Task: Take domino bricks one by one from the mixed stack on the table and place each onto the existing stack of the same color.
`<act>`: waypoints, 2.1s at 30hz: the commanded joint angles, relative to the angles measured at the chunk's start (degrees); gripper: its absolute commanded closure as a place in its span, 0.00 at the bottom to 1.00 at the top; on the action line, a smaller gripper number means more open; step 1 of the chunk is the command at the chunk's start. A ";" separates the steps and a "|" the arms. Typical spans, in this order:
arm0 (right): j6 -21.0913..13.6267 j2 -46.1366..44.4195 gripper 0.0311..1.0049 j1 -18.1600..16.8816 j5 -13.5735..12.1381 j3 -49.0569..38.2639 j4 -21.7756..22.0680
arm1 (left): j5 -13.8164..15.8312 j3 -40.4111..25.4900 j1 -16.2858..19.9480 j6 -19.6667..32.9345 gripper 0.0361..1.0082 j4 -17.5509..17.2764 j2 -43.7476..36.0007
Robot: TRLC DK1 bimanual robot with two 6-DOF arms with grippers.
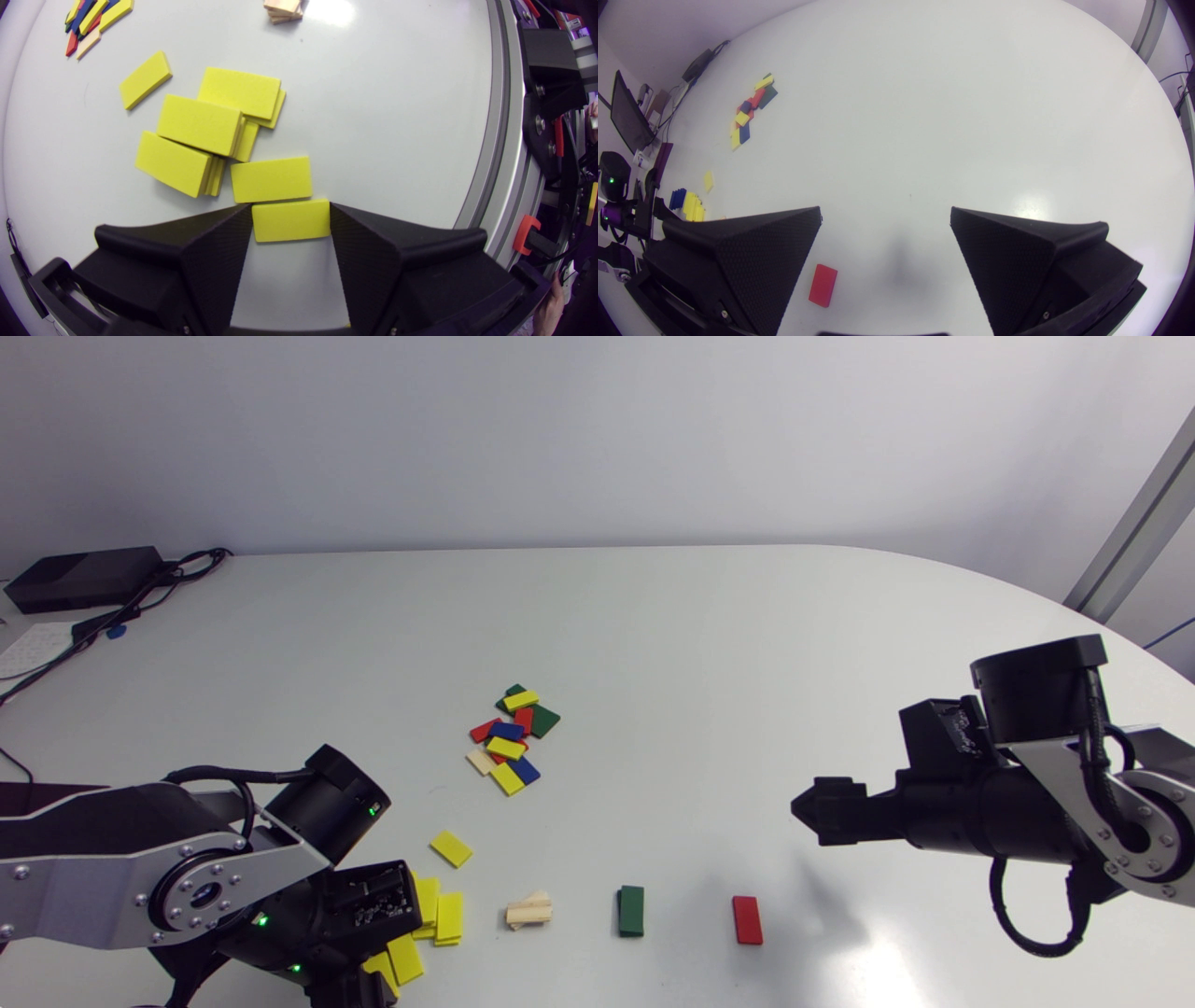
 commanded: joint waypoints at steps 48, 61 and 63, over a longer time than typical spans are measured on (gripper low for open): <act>-1.09 1.80 0.03 -0.84 -0.05 -1.37 1.45 | 5.66 9.98 11.52 34.90 0.65 -1.36 3.33; -1.09 2.06 0.03 -0.84 -0.05 -1.46 1.72 | 5.57 12.27 11.52 35.16 0.65 -1.89 4.48; -1.09 2.32 0.03 -0.84 -0.05 -1.37 1.80 | 5.48 12.44 11.34 35.07 0.65 -1.89 4.65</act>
